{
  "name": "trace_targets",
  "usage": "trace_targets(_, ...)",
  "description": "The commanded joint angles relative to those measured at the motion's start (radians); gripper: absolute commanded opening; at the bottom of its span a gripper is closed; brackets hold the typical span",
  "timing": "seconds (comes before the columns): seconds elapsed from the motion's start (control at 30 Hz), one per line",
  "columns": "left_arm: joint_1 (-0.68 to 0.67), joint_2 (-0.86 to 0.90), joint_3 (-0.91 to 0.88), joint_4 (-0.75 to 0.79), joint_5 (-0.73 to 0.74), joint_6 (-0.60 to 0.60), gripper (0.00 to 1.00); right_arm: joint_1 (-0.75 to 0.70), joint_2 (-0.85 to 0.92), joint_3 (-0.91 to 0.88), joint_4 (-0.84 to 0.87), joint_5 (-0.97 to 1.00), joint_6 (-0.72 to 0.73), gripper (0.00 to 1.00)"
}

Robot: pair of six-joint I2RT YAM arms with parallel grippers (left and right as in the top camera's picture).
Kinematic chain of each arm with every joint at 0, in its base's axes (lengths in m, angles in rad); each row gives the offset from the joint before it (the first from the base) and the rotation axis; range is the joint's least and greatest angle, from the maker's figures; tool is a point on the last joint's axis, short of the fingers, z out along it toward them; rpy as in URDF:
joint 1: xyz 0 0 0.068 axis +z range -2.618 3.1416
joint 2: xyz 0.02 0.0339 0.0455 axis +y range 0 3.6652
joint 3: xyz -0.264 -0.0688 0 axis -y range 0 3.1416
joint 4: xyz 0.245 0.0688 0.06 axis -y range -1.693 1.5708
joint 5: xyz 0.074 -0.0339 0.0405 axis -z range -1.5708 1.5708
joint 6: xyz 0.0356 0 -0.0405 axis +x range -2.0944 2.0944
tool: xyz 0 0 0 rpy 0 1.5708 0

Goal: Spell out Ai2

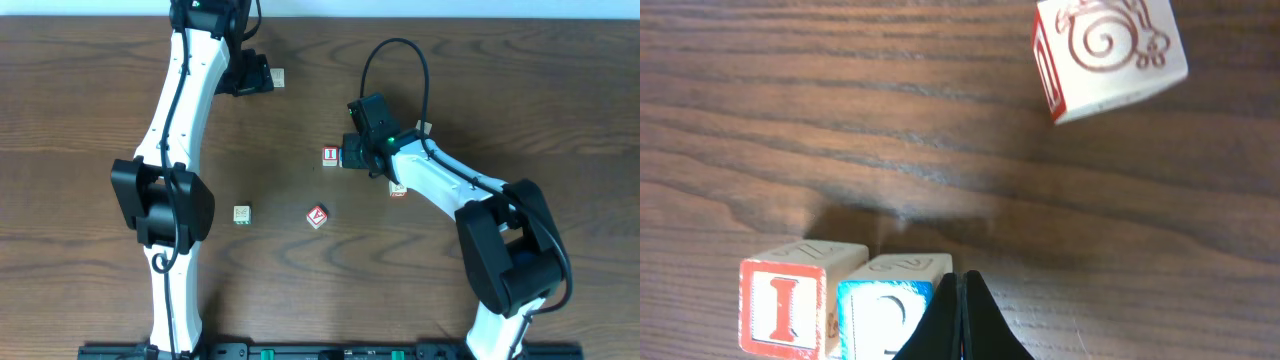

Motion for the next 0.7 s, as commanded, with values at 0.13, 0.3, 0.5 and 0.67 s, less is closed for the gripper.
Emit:
trace_targets(0.13, 0.002, -0.020, 0.018, -0.003, -0.013, 0.007, 0.95, -0.006, 0.010, -0.006, -0.036, 0.000, 0.038, 0.01)
trace_targets(0.3, 0.002, -0.020, 0.018, -0.004, -0.013, 0.006, 0.95, -0.004, 0.010, -0.006, -0.036, -0.027, 0.038, 0.01)
trace_targets(0.5, 0.002, -0.020, 0.018, -0.006, -0.013, 0.006, 0.95, -0.004, 0.010, -0.006, -0.036, -0.032, 0.040, 0.01)
trace_targets(0.67, 0.002, -0.020, 0.018, -0.006, -0.013, 0.006, 0.95, -0.004, 0.010, -0.006, -0.034, -0.045, 0.044, 0.01)
